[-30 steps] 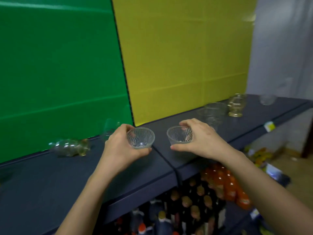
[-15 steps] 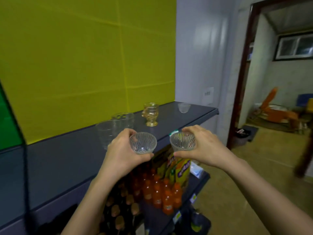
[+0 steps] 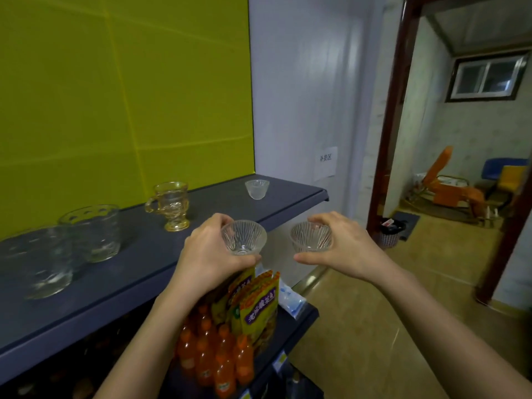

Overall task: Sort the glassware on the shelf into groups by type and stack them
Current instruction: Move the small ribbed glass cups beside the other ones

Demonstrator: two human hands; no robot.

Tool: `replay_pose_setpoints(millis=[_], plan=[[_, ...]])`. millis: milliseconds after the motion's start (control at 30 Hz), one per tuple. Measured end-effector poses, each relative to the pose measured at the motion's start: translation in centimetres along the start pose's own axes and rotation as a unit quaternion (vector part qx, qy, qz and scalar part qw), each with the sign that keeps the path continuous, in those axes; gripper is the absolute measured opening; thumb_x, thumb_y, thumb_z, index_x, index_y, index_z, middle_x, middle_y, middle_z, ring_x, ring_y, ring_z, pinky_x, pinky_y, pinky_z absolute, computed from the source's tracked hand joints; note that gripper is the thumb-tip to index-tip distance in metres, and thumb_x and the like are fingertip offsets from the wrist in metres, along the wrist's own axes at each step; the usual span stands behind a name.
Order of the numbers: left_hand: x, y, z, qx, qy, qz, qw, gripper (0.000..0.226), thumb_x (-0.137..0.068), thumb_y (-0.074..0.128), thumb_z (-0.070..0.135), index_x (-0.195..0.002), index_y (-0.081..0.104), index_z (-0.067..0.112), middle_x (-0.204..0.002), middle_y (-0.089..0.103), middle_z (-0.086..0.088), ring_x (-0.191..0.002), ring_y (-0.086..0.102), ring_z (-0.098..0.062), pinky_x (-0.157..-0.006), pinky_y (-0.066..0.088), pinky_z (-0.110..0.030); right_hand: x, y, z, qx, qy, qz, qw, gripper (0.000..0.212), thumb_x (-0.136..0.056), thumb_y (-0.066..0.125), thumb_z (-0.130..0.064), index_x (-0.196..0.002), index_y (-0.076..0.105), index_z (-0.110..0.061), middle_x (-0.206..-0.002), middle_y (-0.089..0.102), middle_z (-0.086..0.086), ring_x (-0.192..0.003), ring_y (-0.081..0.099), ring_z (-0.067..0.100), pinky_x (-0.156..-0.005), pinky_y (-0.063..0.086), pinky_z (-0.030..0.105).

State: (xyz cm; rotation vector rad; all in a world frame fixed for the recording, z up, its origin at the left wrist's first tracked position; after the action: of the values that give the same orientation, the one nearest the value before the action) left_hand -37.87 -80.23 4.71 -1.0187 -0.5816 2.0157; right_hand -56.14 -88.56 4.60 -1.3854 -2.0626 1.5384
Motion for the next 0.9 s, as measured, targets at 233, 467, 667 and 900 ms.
replay_pose_setpoints(millis=[233,467,667,900], plan=[[-7.0,5.4,0.0,-0.013,-0.007,0.02,1.0,0.069,-0.052,0.082,0.044,-0.109,0.054,0.015,-0.109,0.063,-0.001,-0.104,0.056,-0.023,-0.08,0.042,-0.032,-7.0,0.4,5.4,-0.01,-0.019,-0.005,1.0,0.08,-0.067,0.073,-0.052,-0.134,0.042,-0.019,-0.133,0.049,-0.002,-0.122,0.046,0.015,-0.102,0.038,0.032],[-15.8,8.4,-2.0,-0.056,-0.073,0.095,0.991,0.068,-0.05,0.08,0.048,-0.106,0.054,0.021,-0.11,0.064,0.0,-0.105,0.057,-0.025,-0.079,0.043,-0.034,-20.3,2.2,9.8,-0.013,-0.091,-0.039,0.995,0.083,-0.067,0.072,-0.053,-0.136,0.041,-0.019,-0.135,0.048,-0.002,-0.124,0.044,0.014,-0.096,0.033,0.024],[-18.1,9.1,-3.7,-0.119,-0.131,0.1,0.979,0.074,-0.053,0.079,0.051,-0.114,0.051,0.021,-0.118,0.061,0.001,-0.11,0.055,-0.025,-0.083,0.043,-0.035,-25.4,4.1,11.0,-0.057,-0.105,-0.066,0.991,0.083,-0.066,0.072,-0.055,-0.135,0.042,-0.018,-0.135,0.049,0.0,-0.123,0.047,0.017,-0.102,0.037,0.033],[-18.8,10.2,-4.9,-0.147,-0.158,0.094,0.972,0.076,-0.055,0.079,0.052,-0.116,0.051,0.016,-0.119,0.061,-0.002,-0.11,0.056,-0.025,-0.086,0.044,-0.036,-28.4,6.0,12.1,-0.053,-0.134,-0.075,0.987,0.084,-0.066,0.069,-0.059,-0.135,0.041,-0.019,-0.138,0.047,0.0,-0.125,0.046,0.018,-0.103,0.038,0.036]])
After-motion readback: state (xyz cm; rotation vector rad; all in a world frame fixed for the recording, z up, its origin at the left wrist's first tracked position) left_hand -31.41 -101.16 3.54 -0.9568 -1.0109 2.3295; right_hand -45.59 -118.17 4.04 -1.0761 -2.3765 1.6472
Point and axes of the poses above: each hand's wrist, its own x-axis away from the middle knuckle, its own y-axis out of the palm, z = x × y, the point moved 8 cm from there along -x, towards the middle knuckle
